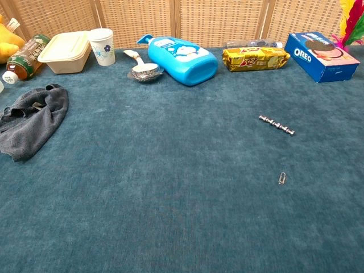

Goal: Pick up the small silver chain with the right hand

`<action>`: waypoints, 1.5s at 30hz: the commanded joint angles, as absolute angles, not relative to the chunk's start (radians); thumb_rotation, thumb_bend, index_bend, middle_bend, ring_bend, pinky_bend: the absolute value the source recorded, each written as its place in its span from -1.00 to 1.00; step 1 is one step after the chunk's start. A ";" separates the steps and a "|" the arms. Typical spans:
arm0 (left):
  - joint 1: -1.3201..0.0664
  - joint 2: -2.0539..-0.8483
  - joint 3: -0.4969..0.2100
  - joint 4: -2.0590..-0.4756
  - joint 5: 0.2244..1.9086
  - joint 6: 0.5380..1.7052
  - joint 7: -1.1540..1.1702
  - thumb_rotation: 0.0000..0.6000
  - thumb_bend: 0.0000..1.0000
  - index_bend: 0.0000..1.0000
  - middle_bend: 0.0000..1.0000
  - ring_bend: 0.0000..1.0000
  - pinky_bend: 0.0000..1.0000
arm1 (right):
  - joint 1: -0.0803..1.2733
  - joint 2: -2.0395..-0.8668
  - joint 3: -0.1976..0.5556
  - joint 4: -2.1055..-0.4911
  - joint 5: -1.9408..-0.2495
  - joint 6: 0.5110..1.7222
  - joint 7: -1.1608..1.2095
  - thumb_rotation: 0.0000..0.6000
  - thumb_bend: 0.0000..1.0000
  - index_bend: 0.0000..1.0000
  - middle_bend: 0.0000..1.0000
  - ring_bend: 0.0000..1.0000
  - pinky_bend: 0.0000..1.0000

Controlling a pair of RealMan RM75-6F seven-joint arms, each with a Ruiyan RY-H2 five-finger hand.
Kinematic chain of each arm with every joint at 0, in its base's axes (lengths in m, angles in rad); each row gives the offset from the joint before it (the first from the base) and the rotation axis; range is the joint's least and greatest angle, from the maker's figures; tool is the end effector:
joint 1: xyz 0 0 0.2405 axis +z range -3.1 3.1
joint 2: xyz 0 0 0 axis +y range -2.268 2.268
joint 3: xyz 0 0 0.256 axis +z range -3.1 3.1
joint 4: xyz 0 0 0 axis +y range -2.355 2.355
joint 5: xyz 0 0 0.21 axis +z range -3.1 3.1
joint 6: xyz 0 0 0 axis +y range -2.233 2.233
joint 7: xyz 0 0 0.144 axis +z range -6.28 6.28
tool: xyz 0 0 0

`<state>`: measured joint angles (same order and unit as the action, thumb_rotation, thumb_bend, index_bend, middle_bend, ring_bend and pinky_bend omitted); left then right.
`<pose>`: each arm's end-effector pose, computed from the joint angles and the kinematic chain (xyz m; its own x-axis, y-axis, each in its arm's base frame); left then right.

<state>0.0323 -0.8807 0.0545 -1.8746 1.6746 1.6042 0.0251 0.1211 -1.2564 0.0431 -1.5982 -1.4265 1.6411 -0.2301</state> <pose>-0.2698 0.1239 0.2020 0.3959 0.0293 0.9178 0.9173 -0.0581 -0.3939 -0.2974 -0.1880 0.1398 0.4871 0.1368 0.8625 -0.8732 0.0593 0.4837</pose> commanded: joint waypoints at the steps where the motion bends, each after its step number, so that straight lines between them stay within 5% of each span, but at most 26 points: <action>1: 0.032 -0.881 0.056 -1.874 1.676 1.601 0.025 1.00 -0.59 -1.00 -1.00 -1.00 -1.00 | 0.117 -1.257 0.047 -1.601 -1.434 1.639 -0.235 1.00 -1.00 -1.00 -1.00 -1.00 -1.00; 12: 0.027 -0.882 0.054 -1.887 1.661 1.584 0.030 1.00 -0.59 -1.00 -1.00 -1.00 -1.00 | 0.176 -1.250 0.061 -1.646 -1.440 1.482 -0.144 1.00 -1.00 -0.86 -1.00 -1.00 -1.00; 27: 0.014 -0.874 0.045 -1.895 1.621 1.552 0.019 1.00 -0.59 -1.00 -1.00 -1.00 -1.00 | 0.410 -1.320 0.213 -1.720 -1.178 1.134 -0.224 1.00 -1.00 -0.43 -1.00 -1.00 -1.00; 33: 0.013 -0.864 0.046 -1.891 1.621 1.550 -0.010 1.00 -0.59 -1.00 -1.00 -1.00 -1.00 | 0.488 -1.406 0.265 -1.639 -1.058 1.111 -0.338 1.00 -0.91 -0.20 -1.00 -1.00 -1.00; 45: 0.008 -0.853 0.046 -1.893 1.608 1.537 -0.035 1.00 -0.59 -1.00 -1.00 -1.00 -1.00 | 0.594 -1.528 0.294 -1.544 -0.828 1.073 -0.487 1.00 -0.71 -0.16 -1.00 -1.00 -1.00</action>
<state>0.0084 -0.8532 0.0463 -1.8924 1.6091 1.5379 -0.0347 0.5776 -1.5089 0.2912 -1.5615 -0.8499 1.0817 -0.4706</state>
